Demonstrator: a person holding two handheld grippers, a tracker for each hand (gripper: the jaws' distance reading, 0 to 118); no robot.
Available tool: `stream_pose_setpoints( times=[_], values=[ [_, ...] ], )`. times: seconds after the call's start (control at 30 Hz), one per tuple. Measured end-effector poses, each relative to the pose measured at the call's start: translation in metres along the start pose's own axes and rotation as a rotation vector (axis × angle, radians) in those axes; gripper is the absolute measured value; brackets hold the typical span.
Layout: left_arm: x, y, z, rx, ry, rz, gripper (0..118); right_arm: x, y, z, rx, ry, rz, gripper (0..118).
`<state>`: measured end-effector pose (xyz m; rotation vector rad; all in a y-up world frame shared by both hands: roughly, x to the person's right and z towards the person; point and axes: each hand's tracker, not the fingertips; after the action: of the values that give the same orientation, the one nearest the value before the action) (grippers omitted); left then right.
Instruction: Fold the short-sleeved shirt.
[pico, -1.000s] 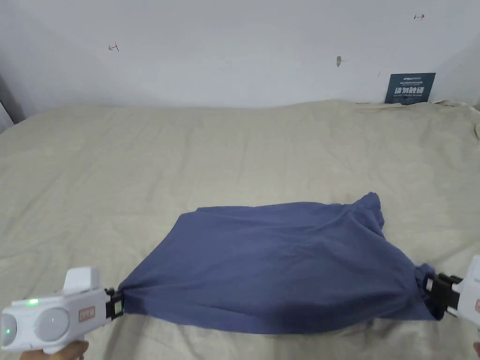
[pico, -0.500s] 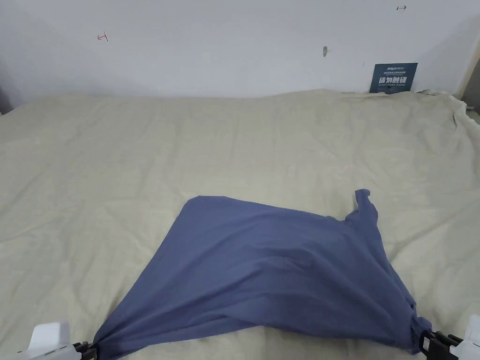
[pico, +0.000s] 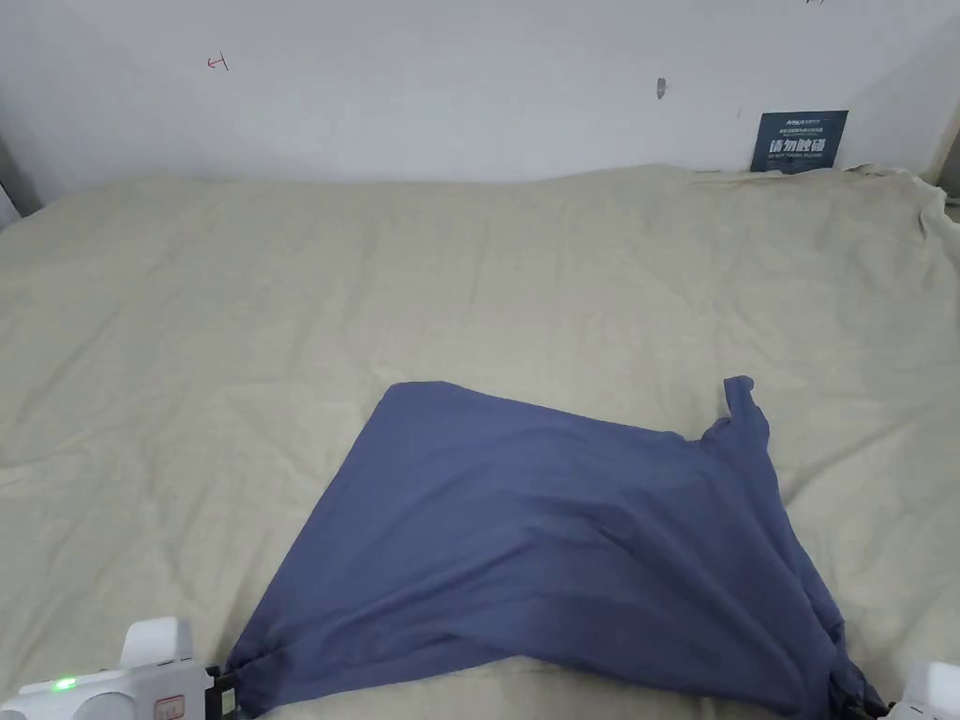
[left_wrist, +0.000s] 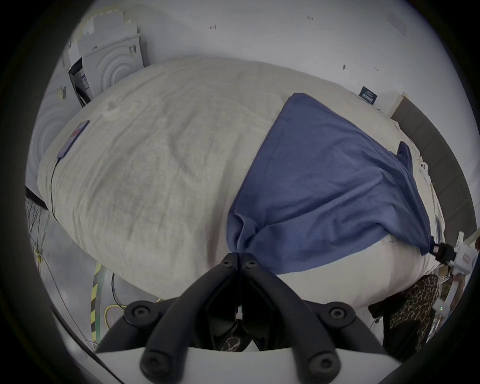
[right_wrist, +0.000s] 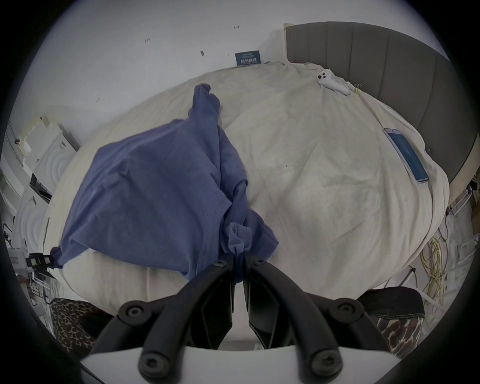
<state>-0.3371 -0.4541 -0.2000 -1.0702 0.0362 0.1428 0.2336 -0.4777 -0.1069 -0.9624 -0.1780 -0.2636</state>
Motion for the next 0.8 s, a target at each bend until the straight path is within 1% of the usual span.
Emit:
stream_pose_setpoints(
  times=[0.13, 0.17, 0.2, 0.23, 0.33, 0.37, 0.4, 0.6, 0.7, 0.8],
  values=[
    [0.007, 0.002, -0.011, -0.034, 0.009, 0.013, 0, -0.01, 0.0, 0.004, -0.01, -0.022, 0.031, 6],
    [0.008, 0.002, -0.011, -0.035, 0.013, 0.015, 3, -0.012, 0.002, 0.009, -0.002, -0.023, 0.034, 8],
    [0.011, 0.001, -0.006, -0.027, 0.015, 0.016, 14, -0.014, 0.004, 0.014, 0.013, -0.028, 0.041, 14],
    [0.013, 0.002, -0.004, -0.019, 0.015, 0.016, 33, -0.016, 0.007, 0.019, 0.027, -0.033, 0.051, 33],
    [0.018, 0.007, 0.006, -0.004, 0.025, 0.006, 103, -0.026, 0.021, 0.04, 0.104, -0.049, 0.085, 96],
    [0.022, 0.009, 0.01, 0.007, 0.032, 0.002, 112, -0.03, 0.027, 0.048, 0.139, -0.051, 0.097, 103],
    [0.024, 0.011, 0.016, 0.033, 0.042, -0.003, 115, -0.033, 0.033, 0.055, 0.18, -0.051, 0.104, 104],
    [0.052, 0.027, 0.067, 0.266, 0.039, -0.078, 114, -0.058, 0.067, 0.103, 0.39, -0.037, 0.155, 104],
    [0.067, 0.039, 0.094, 0.373, 0.009, -0.081, 114, -0.067, 0.081, 0.12, 0.482, -0.021, 0.179, 104],
    [0.085, 0.047, 0.116, 0.488, -0.019, -0.136, 115, -0.077, 0.09, 0.131, 0.561, -0.036, 0.194, 104]
  ],
)
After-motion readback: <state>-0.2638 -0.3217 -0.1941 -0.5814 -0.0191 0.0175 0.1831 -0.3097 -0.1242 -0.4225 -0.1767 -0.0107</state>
